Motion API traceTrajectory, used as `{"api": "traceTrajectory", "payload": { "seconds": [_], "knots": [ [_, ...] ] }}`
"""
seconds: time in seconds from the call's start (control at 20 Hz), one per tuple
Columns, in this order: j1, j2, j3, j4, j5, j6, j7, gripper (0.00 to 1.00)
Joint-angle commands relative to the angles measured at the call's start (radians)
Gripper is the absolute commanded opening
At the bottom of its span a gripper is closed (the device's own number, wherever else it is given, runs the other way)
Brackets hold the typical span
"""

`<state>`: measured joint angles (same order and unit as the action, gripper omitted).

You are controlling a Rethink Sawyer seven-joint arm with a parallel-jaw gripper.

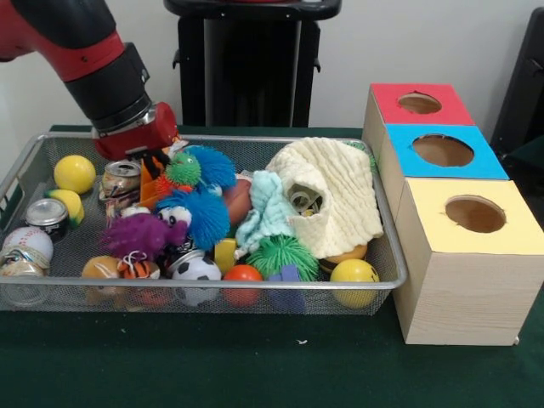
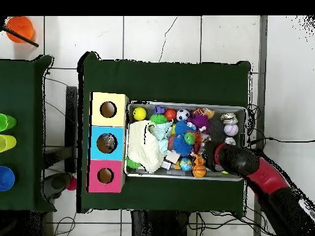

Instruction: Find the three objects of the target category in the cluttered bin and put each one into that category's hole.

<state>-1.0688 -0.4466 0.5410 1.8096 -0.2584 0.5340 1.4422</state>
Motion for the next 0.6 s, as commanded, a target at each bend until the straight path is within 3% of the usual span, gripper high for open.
{"api": "traceTrajectory", "payload": {
  "seconds": [0.05,0.6],
  "knots": [
    [0.061,0.005,0.099,0.065,0.099,-0.081,0.192,0.0],
    [0.089,-0.054,0.113,0.141,0.202,-0.136,0.241,0.0]
  ]
}}
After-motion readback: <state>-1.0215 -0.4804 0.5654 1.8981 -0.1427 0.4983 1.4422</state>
